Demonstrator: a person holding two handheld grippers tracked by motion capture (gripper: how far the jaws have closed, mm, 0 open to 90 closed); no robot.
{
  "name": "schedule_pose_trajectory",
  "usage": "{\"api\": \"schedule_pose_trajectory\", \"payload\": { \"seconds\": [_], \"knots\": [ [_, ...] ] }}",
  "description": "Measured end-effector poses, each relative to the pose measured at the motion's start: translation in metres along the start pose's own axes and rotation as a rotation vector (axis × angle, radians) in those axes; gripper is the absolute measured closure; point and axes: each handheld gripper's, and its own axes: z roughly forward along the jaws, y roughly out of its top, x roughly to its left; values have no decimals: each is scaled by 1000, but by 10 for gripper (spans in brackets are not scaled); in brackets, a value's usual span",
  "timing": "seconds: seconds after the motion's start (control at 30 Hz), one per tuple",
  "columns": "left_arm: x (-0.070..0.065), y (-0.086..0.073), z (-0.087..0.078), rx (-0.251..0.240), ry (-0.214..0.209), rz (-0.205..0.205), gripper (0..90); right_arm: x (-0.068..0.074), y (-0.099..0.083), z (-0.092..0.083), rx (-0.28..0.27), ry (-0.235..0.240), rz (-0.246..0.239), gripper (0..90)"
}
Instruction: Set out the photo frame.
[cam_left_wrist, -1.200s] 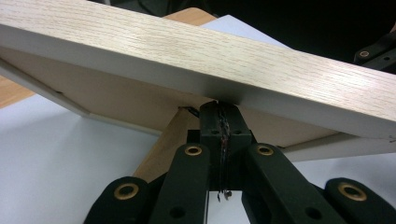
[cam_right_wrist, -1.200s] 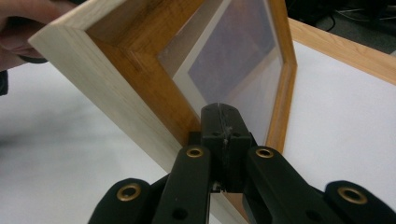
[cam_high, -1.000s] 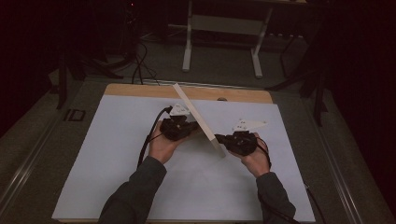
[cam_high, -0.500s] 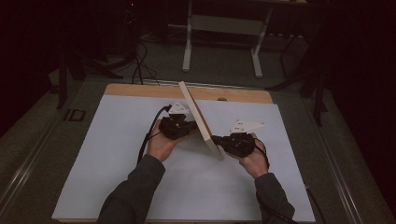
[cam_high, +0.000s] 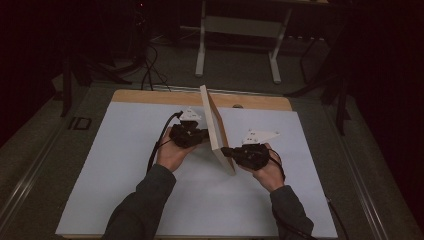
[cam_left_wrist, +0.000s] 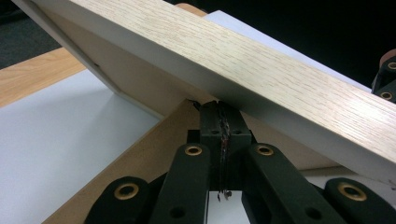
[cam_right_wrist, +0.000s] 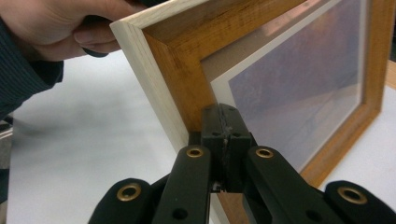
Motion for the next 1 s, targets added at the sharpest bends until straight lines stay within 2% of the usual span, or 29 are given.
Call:
{"api": "schedule_pose_trajectory", "payload": {
  "seconds": [0.83, 1.0],
  "knots": [
    [9, -3, 4, -45, -3, -29, 900, 10, 6, 17, -4, 35, 1, 899],
    [12, -3, 5, -54, -23, -43, 900, 13, 7, 20, -2, 38, -7, 899]
  ]
}}
